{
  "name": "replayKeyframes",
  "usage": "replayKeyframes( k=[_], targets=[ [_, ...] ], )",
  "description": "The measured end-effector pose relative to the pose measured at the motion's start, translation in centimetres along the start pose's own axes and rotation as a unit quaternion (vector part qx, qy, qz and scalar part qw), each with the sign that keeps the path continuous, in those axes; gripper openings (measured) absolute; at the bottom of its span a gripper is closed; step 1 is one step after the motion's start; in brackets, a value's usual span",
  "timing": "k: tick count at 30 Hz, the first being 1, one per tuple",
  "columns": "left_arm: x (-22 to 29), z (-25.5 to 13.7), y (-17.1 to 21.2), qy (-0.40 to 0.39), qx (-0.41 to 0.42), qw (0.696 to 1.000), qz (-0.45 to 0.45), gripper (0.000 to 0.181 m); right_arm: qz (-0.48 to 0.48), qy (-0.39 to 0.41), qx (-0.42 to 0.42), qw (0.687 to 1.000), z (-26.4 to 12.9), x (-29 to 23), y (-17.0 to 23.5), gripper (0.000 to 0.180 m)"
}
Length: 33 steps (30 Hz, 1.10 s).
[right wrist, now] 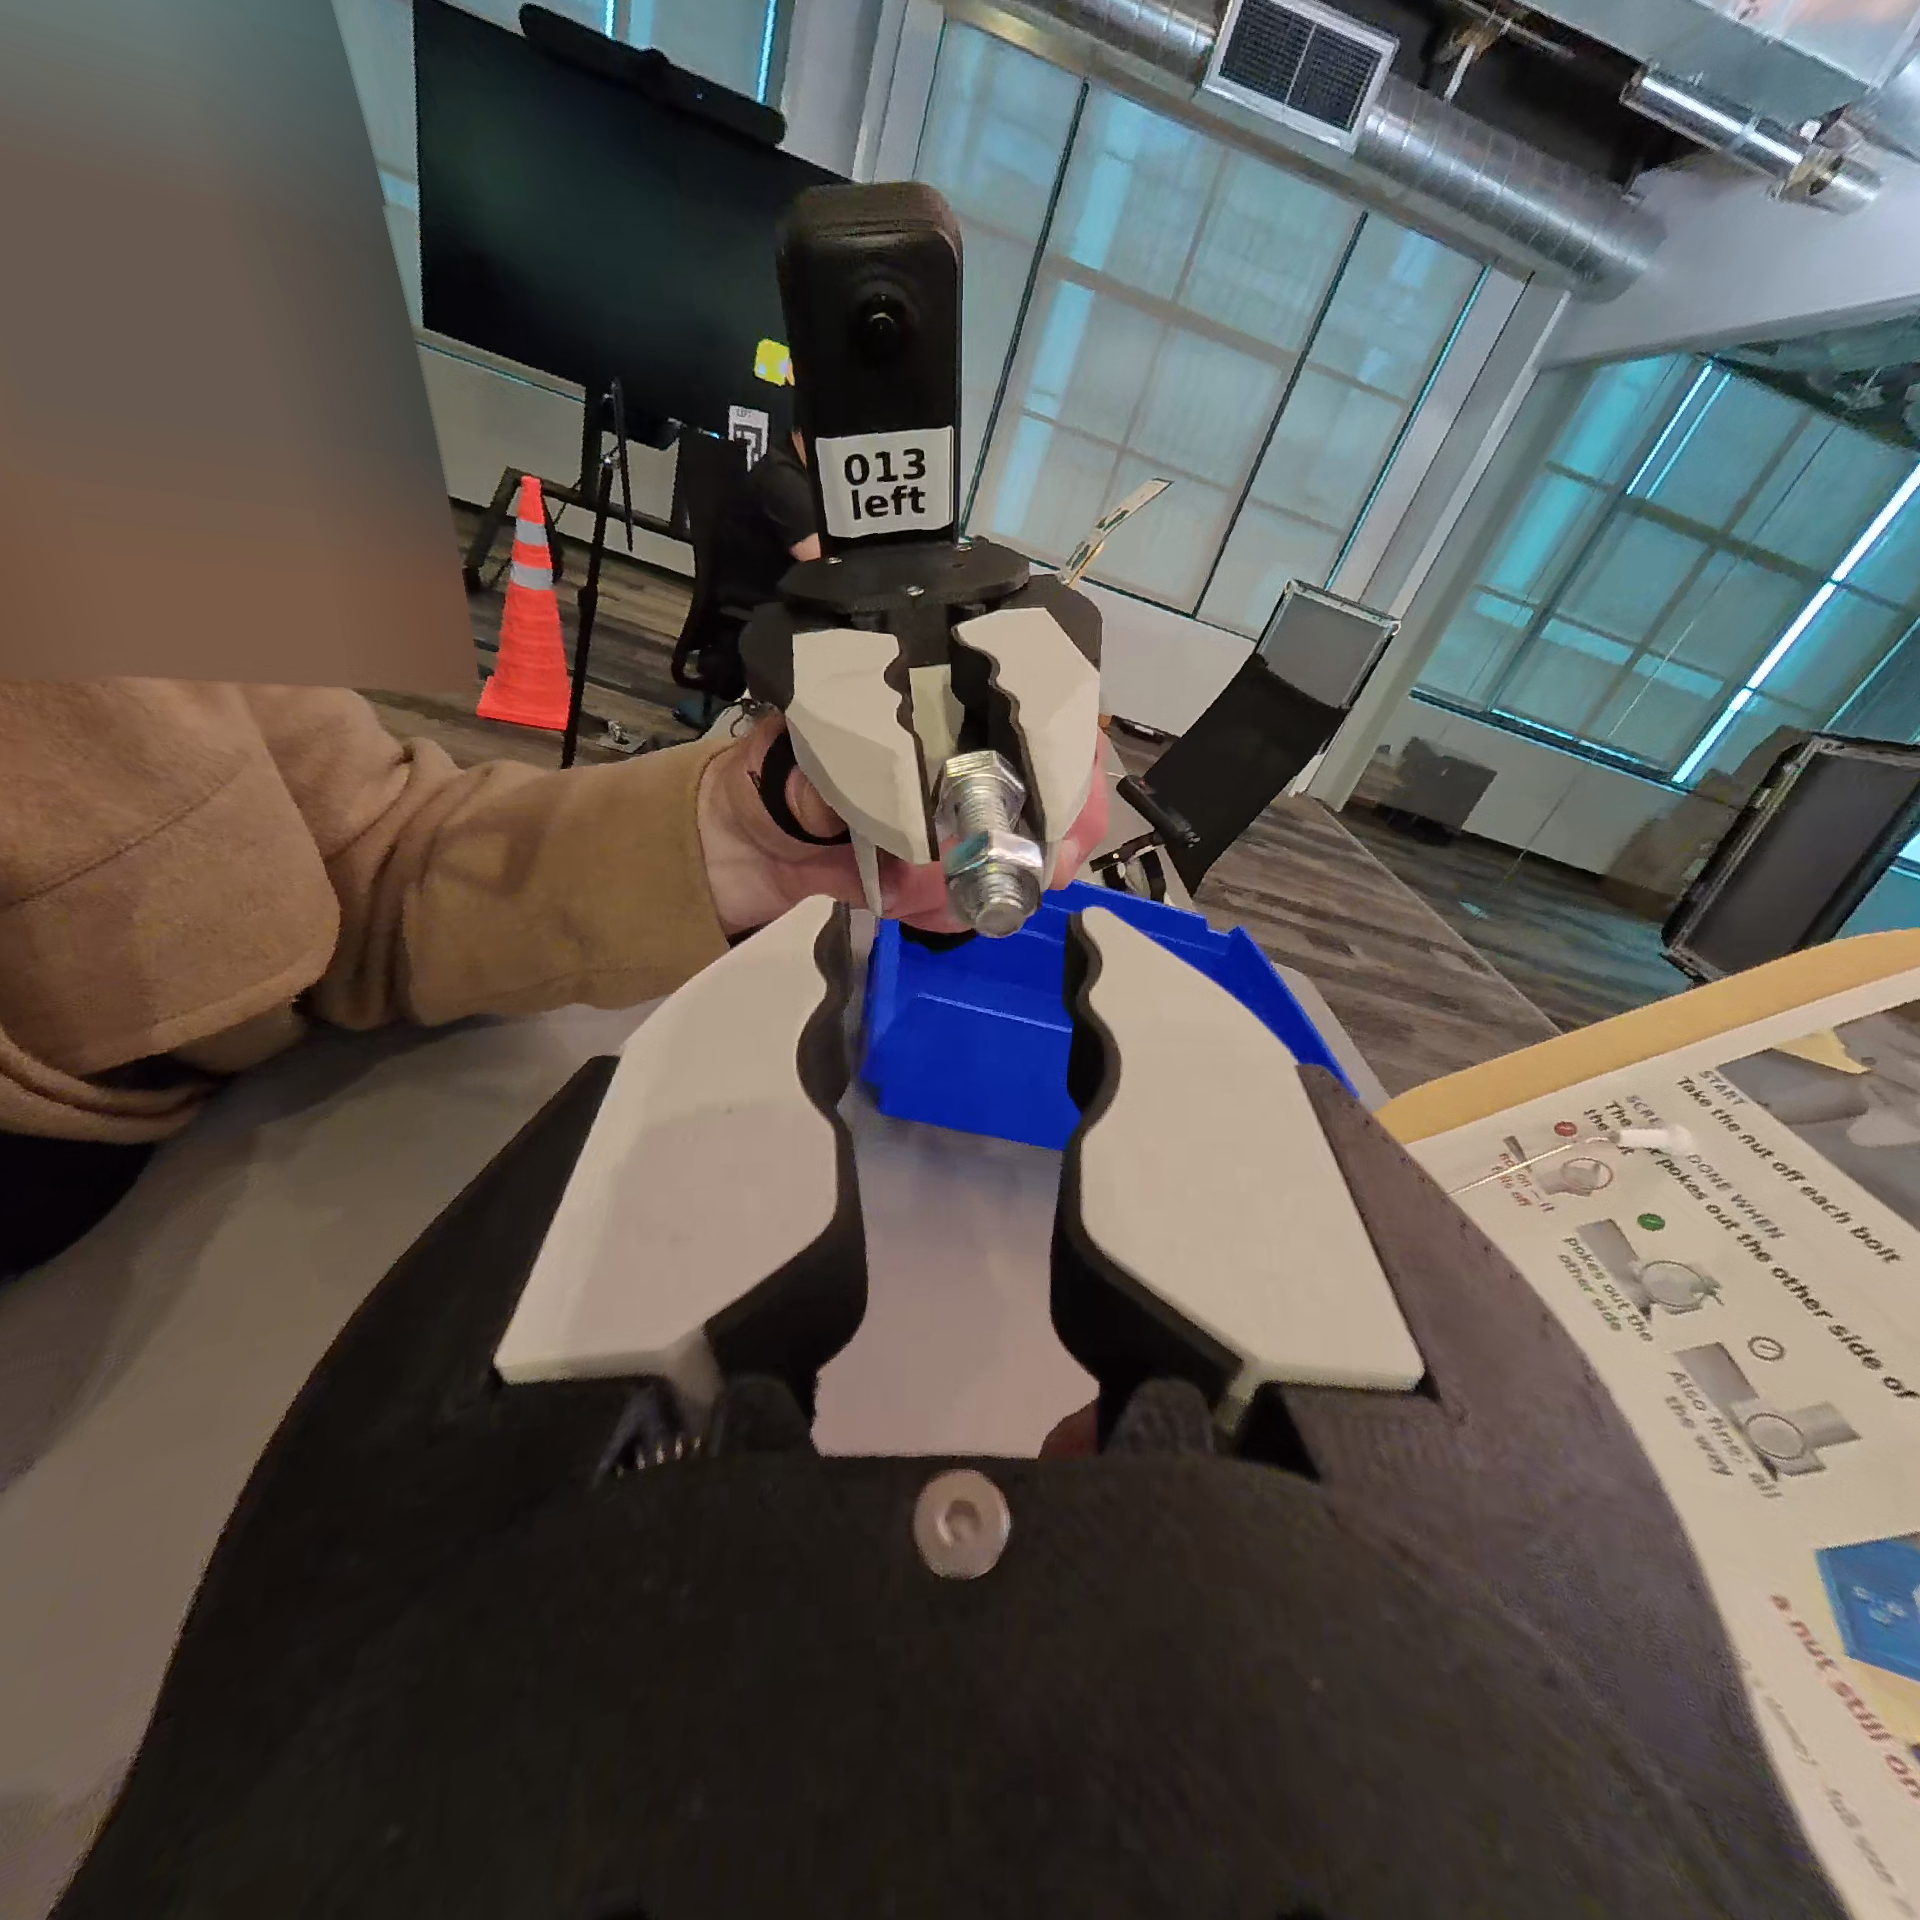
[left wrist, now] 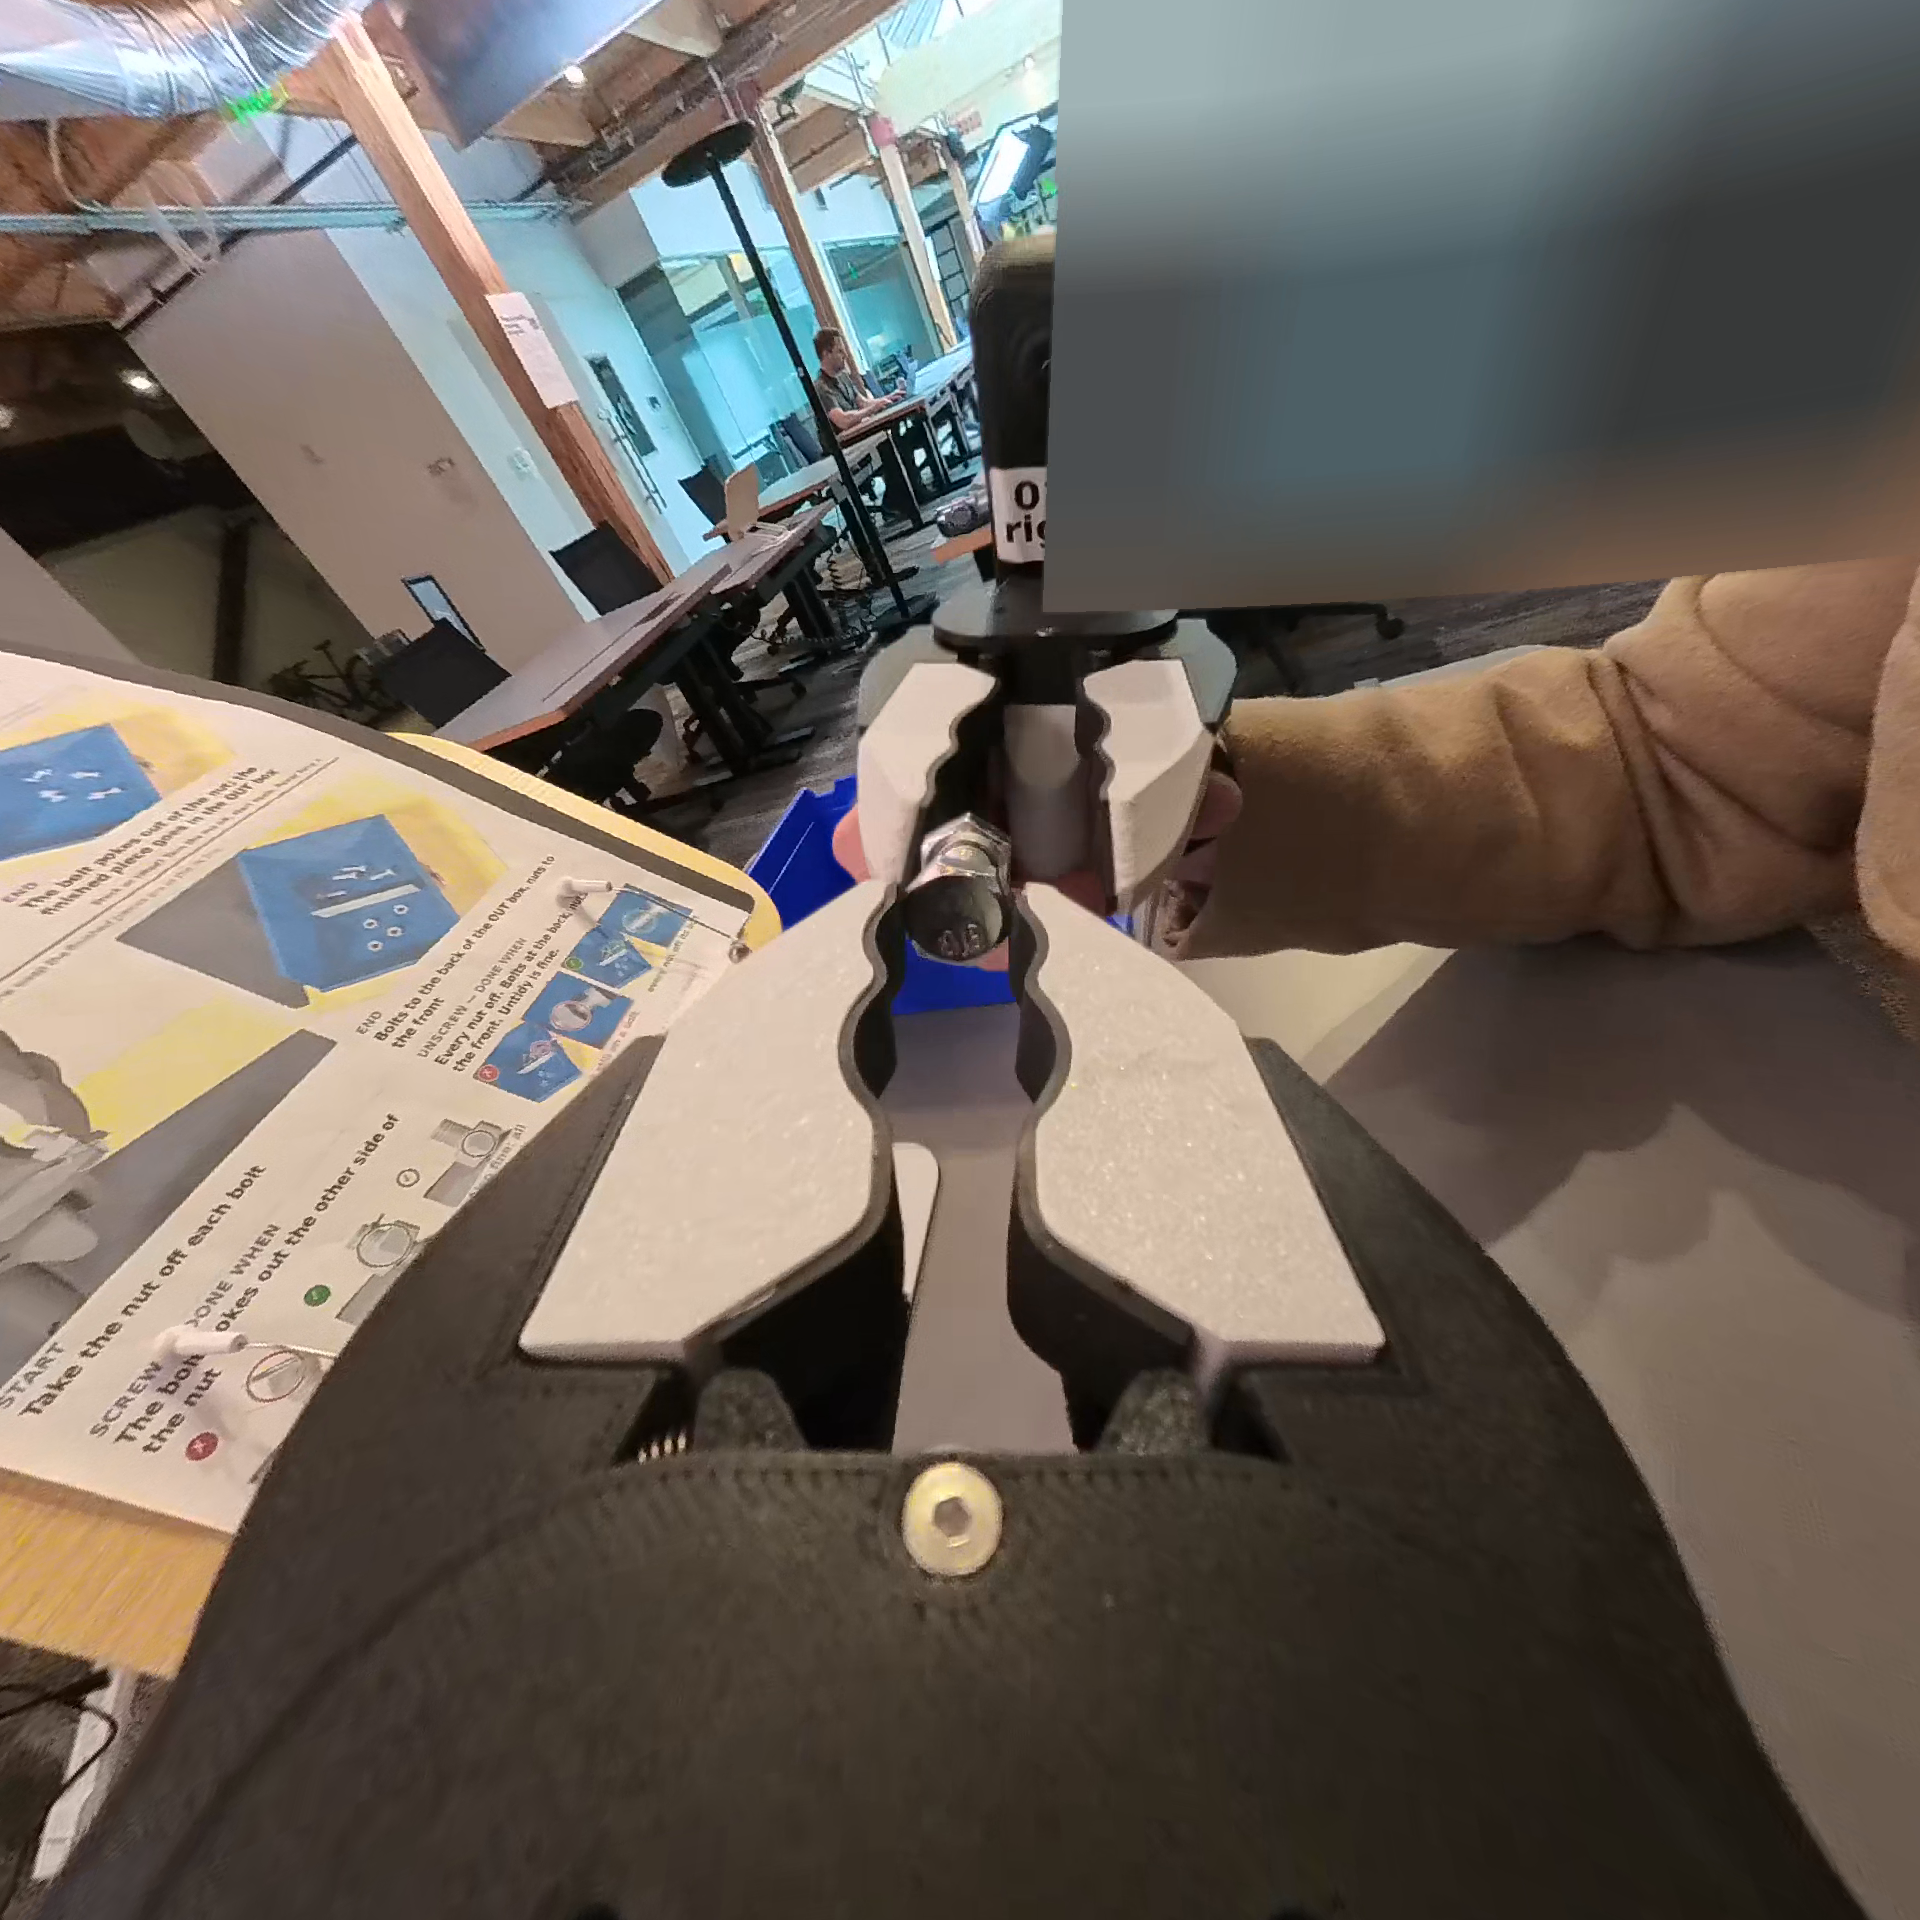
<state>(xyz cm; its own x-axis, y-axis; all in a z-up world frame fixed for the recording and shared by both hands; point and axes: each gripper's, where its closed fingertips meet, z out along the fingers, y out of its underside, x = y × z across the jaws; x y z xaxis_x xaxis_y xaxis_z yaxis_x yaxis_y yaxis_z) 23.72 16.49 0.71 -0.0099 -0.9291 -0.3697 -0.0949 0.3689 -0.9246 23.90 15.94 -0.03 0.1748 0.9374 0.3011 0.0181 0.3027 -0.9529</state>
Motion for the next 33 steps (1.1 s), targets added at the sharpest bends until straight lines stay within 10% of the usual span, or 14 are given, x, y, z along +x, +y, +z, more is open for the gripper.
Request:
replayKeyframes(
  k=[33],
  targets=[
    [0.5,1.0,0.3,-0.007,-0.021,1.0,0.009,0.018,-0.038,0.03,0.016,0.999,-0.4,0.2,-1.5,0.019]
  ],
)
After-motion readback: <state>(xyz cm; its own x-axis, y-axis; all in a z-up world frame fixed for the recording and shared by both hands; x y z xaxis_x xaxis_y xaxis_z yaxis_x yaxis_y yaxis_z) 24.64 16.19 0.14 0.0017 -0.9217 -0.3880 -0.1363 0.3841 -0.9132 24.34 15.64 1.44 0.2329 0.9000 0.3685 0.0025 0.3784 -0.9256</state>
